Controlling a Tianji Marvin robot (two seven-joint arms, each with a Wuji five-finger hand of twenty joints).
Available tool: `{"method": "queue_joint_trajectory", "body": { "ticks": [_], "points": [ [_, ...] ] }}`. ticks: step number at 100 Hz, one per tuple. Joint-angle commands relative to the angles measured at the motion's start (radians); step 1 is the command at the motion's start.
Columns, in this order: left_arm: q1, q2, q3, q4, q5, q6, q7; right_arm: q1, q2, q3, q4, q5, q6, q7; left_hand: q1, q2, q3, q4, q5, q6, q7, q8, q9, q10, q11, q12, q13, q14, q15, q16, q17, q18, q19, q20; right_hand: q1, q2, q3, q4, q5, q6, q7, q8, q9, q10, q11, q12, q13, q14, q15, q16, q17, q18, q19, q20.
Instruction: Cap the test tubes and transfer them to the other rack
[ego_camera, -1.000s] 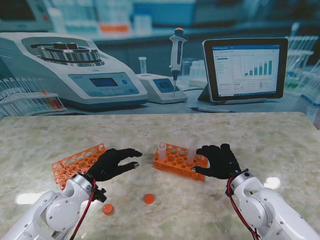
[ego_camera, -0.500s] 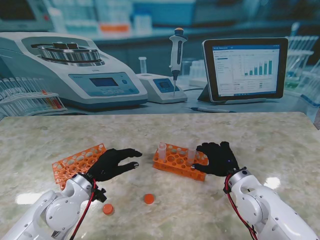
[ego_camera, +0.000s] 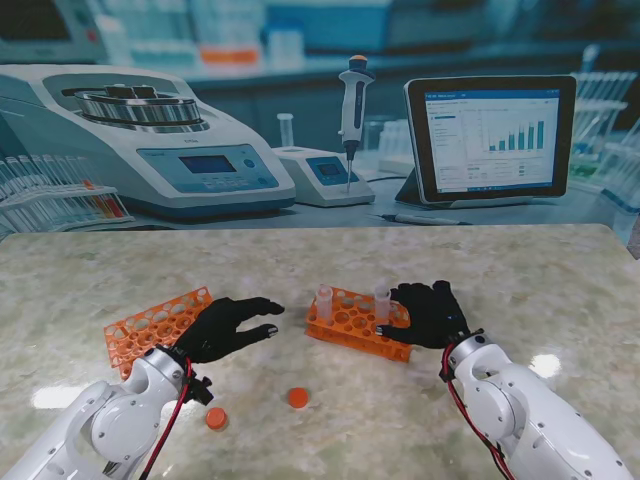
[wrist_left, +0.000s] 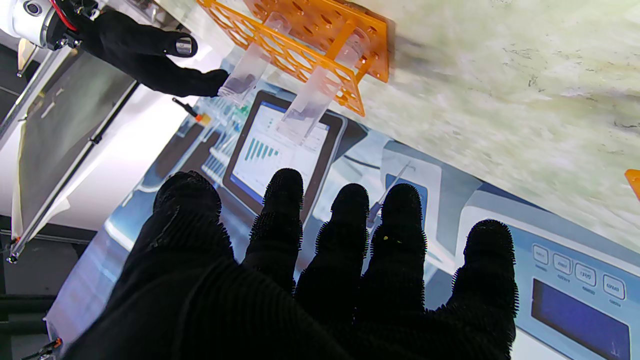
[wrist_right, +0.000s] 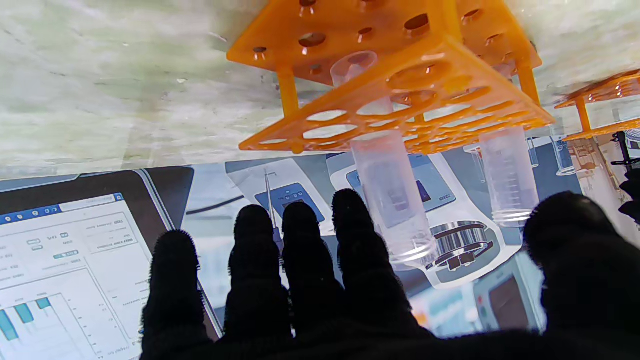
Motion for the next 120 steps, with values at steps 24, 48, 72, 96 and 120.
{"method": "queue_joint_trajectory", "body": {
  "ticks": [24,48,72,96,120],
  "points": [
    [-0.001,0.002,0.002,-0.003,0.0,0.002,-0.008,0.021,-0.008,-0.037,0.037,0.007,-0.011,-0.019,-0.02,0.038,-0.019,0.017,0.01,-0.026,0.009,0.008,-0.01,-0.017,-0.003,-0.007,0.011,-0.004,-0.001,0.013,-0.008,-0.002,-0.005,-0.012,-0.056,-0.037,0.045,-0.026,-0.037,0.031,-0.025,-0.014,-0.04,0.035,0.001,-0.014,-0.045,0.017,-0.028,-0.013,-0.019,0.011,-0.013,-0.021],
    [-0.003,0.003,0.003,-0.002,-0.002,0.003,-0.011,0.054,-0.008,-0.074,0.067,0.009,-0.02,-0.029,-0.02,0.038,-0.019,0.016,0.009,-0.025,0.009,0.008,-0.01,-0.019,-0.003,-0.007,0.01,-0.006,-0.001,0.013,-0.01,-0.002,-0.007,-0.013,-0.033,-0.048,0.061,-0.027,-0.046,0.021,-0.026,-0.013,-0.05,0.026,-0.003,-0.018,-0.043,0.014,-0.025,-0.012,-0.016,0.011,-0.007,-0.02],
    [-0.003,0.004,0.004,-0.003,-0.001,0.006,-0.015,0.083,-0.008,-0.11,0.104,-0.011,-0.013,-0.067,-0.019,0.038,-0.018,0.017,0.01,-0.026,0.009,0.008,-0.01,-0.016,-0.003,-0.007,0.01,-0.006,-0.001,0.012,-0.01,-0.003,-0.008,-0.013,0.007,-0.063,0.06,-0.025,-0.052,0.009,-0.023,-0.009,-0.052,0.016,-0.005,-0.021,-0.04,0.015,-0.024,-0.013,-0.013,0.011,-0.002,-0.02],
    [-0.005,0.005,0.005,-0.003,-0.002,0.006,-0.021,0.099,-0.013,-0.129,0.131,-0.003,0.005,-0.091,-0.019,0.038,-0.018,0.017,0.009,-0.028,0.01,0.008,-0.011,-0.016,-0.003,-0.007,0.008,-0.006,-0.002,0.012,-0.011,-0.003,-0.01,-0.013,0.018,-0.057,0.041,-0.024,-0.057,0.013,-0.018,-0.007,-0.053,0.018,-0.006,-0.022,-0.039,0.014,-0.024,-0.013,-0.015,0.012,0.003,-0.02],
    [-0.005,0.005,0.006,-0.003,-0.003,0.007,-0.024,0.101,-0.023,-0.133,0.139,0.018,0.008,-0.122,-0.02,0.038,-0.019,0.017,0.009,-0.025,0.01,0.008,-0.011,-0.017,-0.003,-0.007,0.008,-0.006,-0.002,0.012,-0.011,-0.003,-0.012,-0.013,-0.045,-0.022,0.031,-0.026,-0.057,0.026,-0.022,-0.01,-0.057,0.031,-0.005,-0.022,-0.04,0.018,-0.023,-0.011,-0.02,0.011,0.003,-0.021]
  ]
}}
